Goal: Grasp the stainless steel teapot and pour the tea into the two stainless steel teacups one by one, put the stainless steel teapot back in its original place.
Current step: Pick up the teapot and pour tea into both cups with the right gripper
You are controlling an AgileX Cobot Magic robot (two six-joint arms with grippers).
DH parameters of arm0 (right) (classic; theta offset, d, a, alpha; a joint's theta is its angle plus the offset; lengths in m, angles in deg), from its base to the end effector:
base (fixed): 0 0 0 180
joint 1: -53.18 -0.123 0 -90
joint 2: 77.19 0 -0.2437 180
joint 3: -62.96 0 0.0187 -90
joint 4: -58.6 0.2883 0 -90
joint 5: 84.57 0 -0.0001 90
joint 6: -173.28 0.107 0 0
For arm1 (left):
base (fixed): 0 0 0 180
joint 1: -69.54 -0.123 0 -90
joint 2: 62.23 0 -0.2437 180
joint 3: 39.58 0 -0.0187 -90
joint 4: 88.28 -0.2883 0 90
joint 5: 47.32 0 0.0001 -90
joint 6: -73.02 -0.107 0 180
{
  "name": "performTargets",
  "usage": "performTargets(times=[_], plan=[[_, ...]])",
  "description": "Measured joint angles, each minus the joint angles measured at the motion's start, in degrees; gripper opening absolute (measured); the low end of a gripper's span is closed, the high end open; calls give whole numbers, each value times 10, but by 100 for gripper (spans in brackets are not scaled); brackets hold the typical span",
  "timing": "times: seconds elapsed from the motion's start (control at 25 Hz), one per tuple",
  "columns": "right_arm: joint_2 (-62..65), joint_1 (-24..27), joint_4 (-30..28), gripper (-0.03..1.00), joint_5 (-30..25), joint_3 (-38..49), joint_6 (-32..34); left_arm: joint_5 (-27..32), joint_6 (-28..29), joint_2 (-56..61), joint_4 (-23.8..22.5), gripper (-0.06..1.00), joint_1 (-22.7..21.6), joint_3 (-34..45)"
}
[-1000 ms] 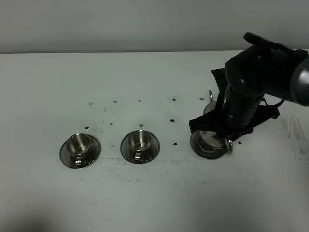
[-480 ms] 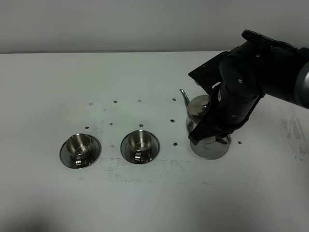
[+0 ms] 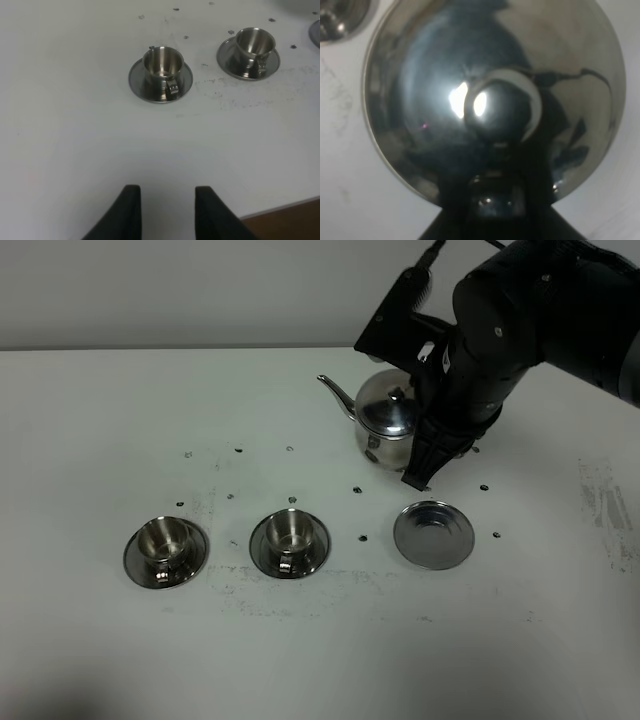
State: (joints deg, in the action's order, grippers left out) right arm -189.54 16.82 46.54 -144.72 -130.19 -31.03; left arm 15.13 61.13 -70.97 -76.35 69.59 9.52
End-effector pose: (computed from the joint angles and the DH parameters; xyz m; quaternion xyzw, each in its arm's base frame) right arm 0.3483 0.2323 0.2226 -0.5244 0.8267 -0.0798 0.1876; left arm 0.0845 -0.0197 0.2770 0.0939 0.8575 -0.0522 0.5032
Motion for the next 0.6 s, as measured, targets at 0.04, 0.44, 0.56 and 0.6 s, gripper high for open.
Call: performTargets(times=[0.04,0.44,0.56,0.6], plan=[[-7,0,2,19,-3,-17,-24,0,1,0,0,27,0,0],[-114,0,91,19,-65,-189,-276,0,1,0,0,27,0,0],[-151,-3,105,19,-82,-240,-325,0,1,0,0,27,0,0],[-164,-6,105,19,-88,-259,-337,0,1,0,0,27,0,0]])
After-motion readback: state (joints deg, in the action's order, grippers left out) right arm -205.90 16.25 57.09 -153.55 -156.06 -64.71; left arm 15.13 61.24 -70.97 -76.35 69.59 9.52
